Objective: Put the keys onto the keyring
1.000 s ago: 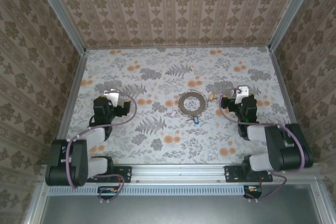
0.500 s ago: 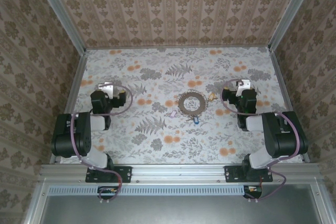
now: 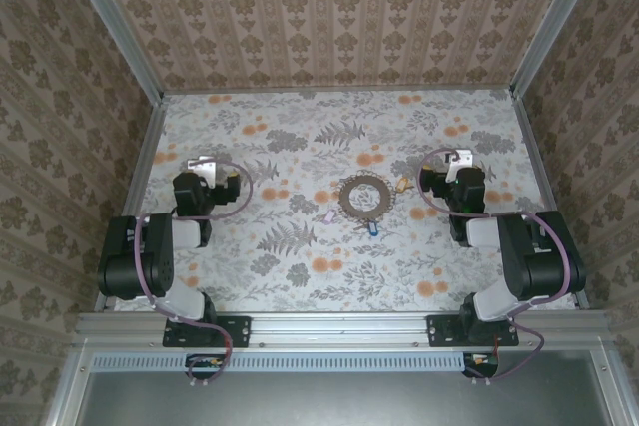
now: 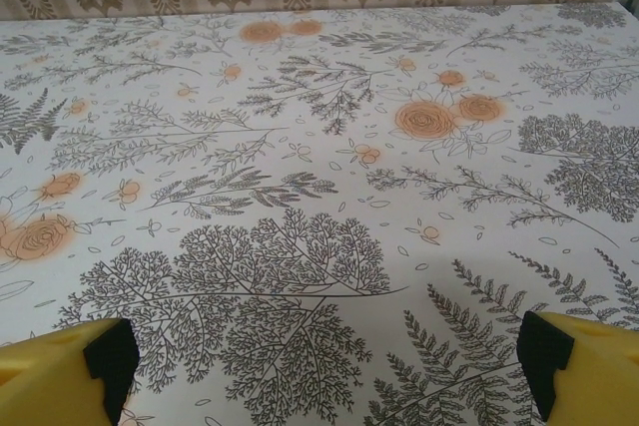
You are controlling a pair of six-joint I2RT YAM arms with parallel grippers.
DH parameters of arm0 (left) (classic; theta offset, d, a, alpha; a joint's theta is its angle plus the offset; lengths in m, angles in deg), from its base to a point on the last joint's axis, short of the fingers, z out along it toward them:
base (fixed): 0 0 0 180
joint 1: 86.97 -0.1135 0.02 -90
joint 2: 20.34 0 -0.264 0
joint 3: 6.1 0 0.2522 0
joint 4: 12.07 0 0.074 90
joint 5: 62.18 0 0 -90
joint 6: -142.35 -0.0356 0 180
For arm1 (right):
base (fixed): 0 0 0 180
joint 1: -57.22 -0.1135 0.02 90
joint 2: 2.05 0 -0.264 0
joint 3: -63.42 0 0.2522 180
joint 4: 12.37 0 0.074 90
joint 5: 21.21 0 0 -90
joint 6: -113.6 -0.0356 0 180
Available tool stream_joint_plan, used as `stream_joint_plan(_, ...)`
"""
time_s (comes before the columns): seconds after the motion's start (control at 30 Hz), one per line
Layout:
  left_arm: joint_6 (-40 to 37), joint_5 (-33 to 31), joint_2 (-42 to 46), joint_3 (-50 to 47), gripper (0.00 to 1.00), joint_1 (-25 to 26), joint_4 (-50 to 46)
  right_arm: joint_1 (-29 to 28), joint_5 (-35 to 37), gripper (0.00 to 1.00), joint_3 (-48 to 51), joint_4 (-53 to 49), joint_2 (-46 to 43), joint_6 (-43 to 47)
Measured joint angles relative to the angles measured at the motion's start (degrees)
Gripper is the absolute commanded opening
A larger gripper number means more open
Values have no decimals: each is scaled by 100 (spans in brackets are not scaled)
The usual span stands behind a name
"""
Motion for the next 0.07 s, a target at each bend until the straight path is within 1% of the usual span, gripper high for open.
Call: stream_joint_plan(0.07,2,0,0,0,100,0,0,-4,0,100,0,2,-2,0)
